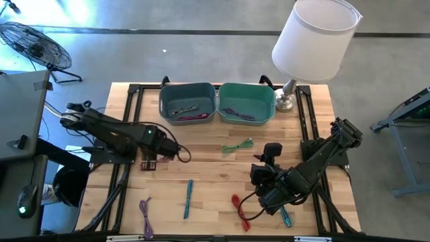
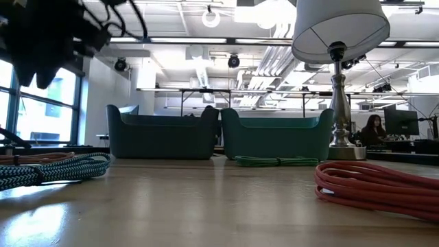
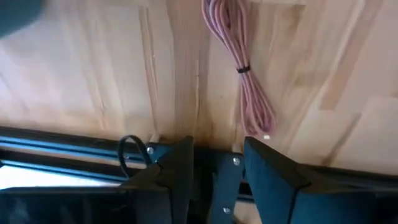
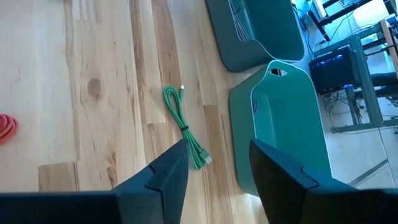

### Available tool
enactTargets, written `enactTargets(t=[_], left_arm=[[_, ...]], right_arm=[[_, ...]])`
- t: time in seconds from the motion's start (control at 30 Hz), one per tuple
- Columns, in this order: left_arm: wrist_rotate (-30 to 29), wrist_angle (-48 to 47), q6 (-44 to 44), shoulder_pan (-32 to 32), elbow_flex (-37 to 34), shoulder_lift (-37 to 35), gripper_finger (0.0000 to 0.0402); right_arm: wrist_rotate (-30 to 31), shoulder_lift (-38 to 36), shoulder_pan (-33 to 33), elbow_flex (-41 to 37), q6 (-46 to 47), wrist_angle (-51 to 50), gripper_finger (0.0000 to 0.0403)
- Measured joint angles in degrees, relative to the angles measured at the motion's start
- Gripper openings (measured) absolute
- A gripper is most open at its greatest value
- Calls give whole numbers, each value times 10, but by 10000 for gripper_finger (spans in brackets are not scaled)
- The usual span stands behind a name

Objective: Pick & Place USB Port
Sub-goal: Put the pink USB cable into the green bin

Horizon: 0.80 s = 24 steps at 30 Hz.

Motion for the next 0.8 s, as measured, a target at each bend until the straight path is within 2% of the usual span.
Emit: enactTargets(t=[0.33,0.5,0.8], left_arm=[[26,92,6,0,-92,0,209],[53,150,7,0,-109,0,213],[54,218,6,0,-156,0,214]], right_arm=[[-6,0,0,0,-1,10,160],[-6,0,0,0,-2,12,161],[-15,0,0,0,-2,16,161]])
